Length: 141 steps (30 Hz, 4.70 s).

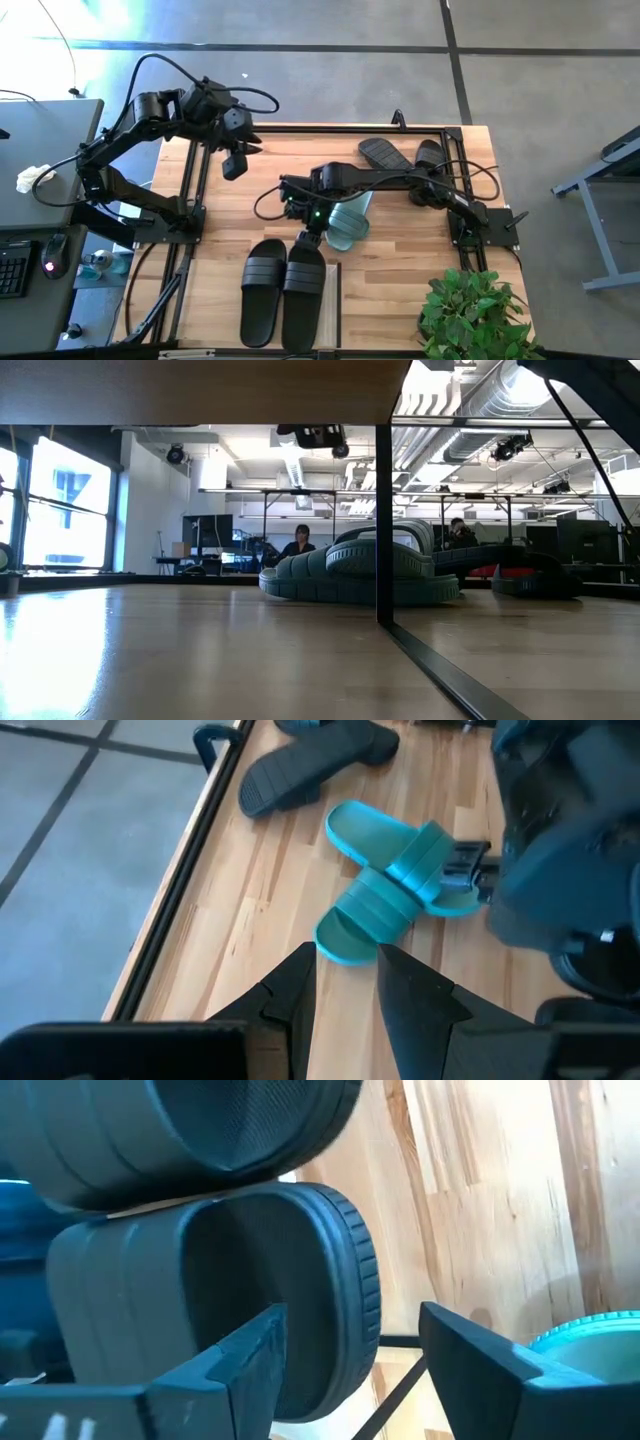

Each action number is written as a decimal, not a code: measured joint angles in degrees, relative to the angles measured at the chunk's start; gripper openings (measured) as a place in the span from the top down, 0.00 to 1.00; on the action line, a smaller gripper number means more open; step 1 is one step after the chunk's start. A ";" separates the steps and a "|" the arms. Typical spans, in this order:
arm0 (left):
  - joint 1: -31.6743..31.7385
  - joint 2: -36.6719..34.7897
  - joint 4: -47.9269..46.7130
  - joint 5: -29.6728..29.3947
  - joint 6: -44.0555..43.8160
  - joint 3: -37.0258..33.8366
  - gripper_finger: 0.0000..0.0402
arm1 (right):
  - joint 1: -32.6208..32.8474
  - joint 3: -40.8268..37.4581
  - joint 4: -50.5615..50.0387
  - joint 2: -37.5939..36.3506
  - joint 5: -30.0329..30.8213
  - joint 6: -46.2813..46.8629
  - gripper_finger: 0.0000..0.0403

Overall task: Pick and place slides into the shelf
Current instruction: Put the pair black slipper on the shelf, then adjust the black slippers on the shelf

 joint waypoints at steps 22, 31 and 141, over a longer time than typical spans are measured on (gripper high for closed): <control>-8.45 -0.62 5.03 10.85 -12.43 -32.00 0.76 | 0.57 0.07 -8.65 -9.19 31.90 0.45 0.75; -22.19 -0.44 8.71 9.44 -23.78 -36.00 0.76 | 5.37 0.03 -11.06 -8.52 31.59 2.83 0.96; -71.79 12.68 6.44 -0.63 -60.65 -20.87 0.77 | 26.71 0.00 -0.84 -10.15 34.34 8.54 1.00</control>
